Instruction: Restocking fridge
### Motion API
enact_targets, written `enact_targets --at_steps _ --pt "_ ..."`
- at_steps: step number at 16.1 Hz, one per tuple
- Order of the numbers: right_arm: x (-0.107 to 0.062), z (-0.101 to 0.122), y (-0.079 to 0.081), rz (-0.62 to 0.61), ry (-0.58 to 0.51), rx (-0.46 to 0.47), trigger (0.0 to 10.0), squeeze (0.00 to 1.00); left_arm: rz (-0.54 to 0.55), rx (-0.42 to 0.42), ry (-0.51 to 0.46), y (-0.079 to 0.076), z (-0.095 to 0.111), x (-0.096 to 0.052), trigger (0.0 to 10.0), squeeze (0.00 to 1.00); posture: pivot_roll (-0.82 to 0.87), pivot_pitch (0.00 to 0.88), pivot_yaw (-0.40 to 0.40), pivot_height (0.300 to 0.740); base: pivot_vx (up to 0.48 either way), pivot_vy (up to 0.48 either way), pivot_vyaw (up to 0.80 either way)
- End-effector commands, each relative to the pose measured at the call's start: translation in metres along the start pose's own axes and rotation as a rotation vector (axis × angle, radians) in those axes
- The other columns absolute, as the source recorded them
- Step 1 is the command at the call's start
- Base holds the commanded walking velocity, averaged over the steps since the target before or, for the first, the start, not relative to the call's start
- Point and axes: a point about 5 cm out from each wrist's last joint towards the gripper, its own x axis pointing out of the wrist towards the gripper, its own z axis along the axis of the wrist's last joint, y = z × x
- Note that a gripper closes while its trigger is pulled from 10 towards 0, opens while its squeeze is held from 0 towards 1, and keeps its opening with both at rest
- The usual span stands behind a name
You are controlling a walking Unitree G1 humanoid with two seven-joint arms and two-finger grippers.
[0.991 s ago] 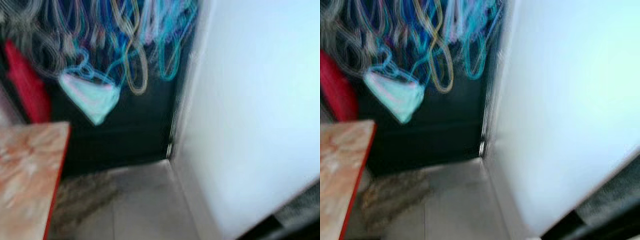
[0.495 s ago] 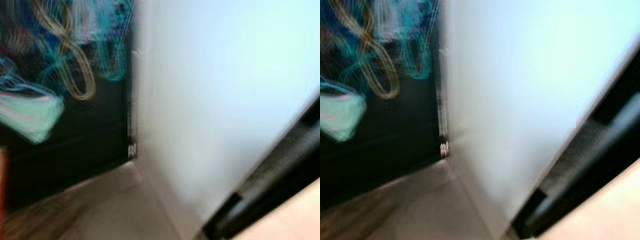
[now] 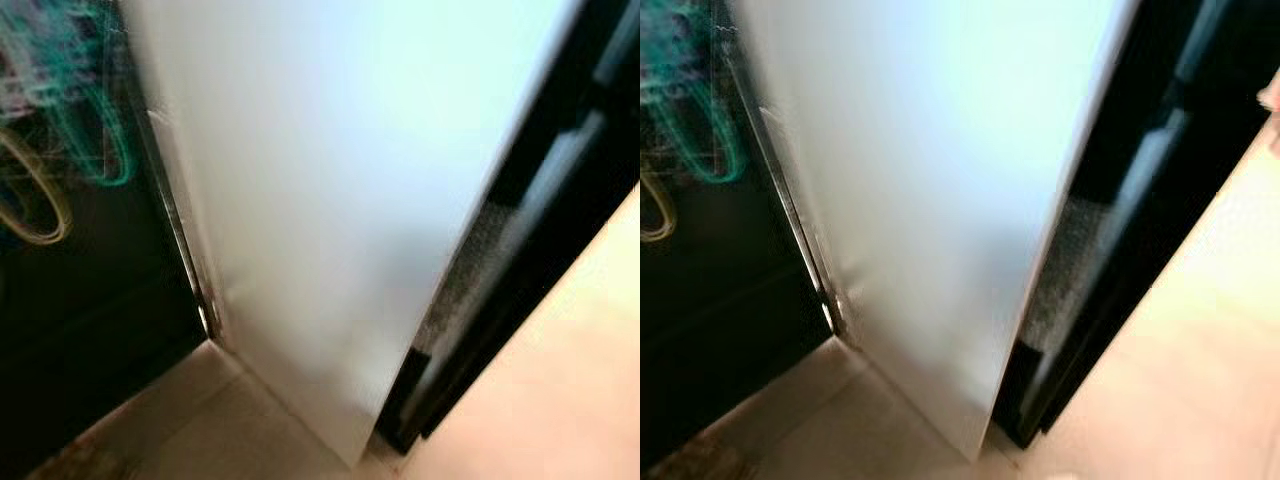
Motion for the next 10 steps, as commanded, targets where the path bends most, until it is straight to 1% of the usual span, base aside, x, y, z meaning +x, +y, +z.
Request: enact_targets --at_steps 1,3,4,7,10 --pt "0.0000 -0.0069 0.0040 0.007 0.024 0.009 10.0 0.00 0.005 0.024 0.029 0.0034 -0.0103 -0.0013 10.0 0.00 0.11 0.000 -0.043 0.740 0.000 0.000 -0.78" --pt "0.0000 -0.0069 0.0040 0.007 0.024 0.009 10.0 0.00 0.005 0.025 0.029 0.0034 -0.0103 -0.0013 10.0 0.00 0.11 0.000 -0.043 0.740 0.000 0.000 -0.78" --pt "0.0003 -0.0051 0.0043 -0.003 0.013 0.027 10.0 0.00 0.000 0.048 0.026 0.0038 -0.0082 -0.0011 10.0 0.00 0.04 0.000 -0.026 0.740 0.000 0.000 -0.79" --pt "-0.0005 -0.0036 -0.0010 -0.026 -0.004 0.059 10.0 0.00 -0.015 0.063 0.019 -0.0007 -0.0061 -0.0006 10.0 0.00 0.04 0.000 -0.041 0.740 0.000 0.000 -0.79" --pt "-0.0010 -0.0043 -0.0027 -0.029 -0.009 0.059 10.0 0.00 -0.022 0.083 0.020 -0.0020 -0.0067 -0.0006 10.0 0.00 0.04 0.000 -0.043 0.740 0.000 0.000 -0.78"
